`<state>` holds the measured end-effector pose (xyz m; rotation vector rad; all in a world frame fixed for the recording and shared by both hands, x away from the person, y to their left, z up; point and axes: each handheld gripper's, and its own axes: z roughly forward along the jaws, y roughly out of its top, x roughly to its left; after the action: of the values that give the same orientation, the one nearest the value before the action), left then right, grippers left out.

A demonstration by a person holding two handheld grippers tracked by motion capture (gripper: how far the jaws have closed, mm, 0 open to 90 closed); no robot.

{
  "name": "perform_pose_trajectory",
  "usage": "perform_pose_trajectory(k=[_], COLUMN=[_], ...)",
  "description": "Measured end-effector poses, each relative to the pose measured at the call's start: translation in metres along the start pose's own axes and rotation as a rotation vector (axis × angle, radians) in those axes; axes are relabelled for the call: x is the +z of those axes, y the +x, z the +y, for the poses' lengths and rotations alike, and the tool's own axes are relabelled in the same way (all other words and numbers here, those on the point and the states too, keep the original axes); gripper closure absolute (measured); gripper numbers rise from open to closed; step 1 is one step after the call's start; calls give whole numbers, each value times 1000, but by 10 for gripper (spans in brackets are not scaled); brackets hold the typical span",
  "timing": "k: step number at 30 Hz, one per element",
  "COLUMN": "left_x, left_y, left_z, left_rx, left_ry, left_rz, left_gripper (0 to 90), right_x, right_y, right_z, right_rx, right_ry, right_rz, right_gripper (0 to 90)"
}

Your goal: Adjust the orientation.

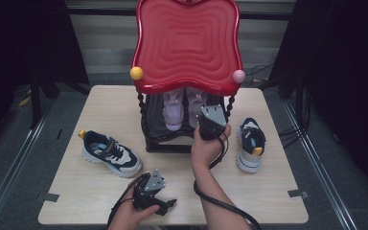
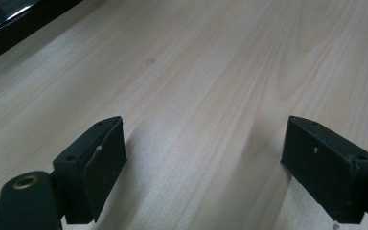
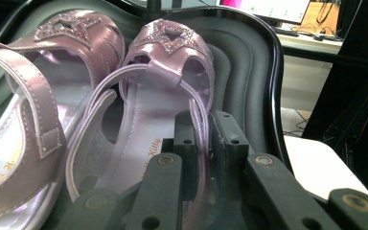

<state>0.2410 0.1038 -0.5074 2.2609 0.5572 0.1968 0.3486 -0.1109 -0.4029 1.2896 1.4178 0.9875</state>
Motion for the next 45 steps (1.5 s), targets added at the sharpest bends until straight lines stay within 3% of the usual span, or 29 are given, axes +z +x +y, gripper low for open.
perform_pose_trajectory(k=[5, 14, 24, 27, 43, 45], left_x=[0, 0, 0, 0, 0, 0], left_y=[0, 0, 0, 0, 0, 0], left_z=[0, 0, 0, 0, 0, 0], left_rx=[0, 0, 0, 0, 0, -2], left_ry=[0, -1, 0, 0, 0, 0], left_rz=[0, 0, 0, 0, 0, 0], left_gripper=[146, 145, 145, 145, 145, 146], right_x=[1, -1, -4, -4, -10, -15], right_y=[3, 7, 6, 6, -2, -4], right_z=[-1, -4, -6, -7, -4, -4], right_rx=[-14, 0, -53, -46, -9, -25], right_ry=[-1, 14, 21, 23, 41, 44], right_rz=[-6, 29, 52, 53, 107, 119], right_gripper=[813, 808, 816, 813, 642, 618])
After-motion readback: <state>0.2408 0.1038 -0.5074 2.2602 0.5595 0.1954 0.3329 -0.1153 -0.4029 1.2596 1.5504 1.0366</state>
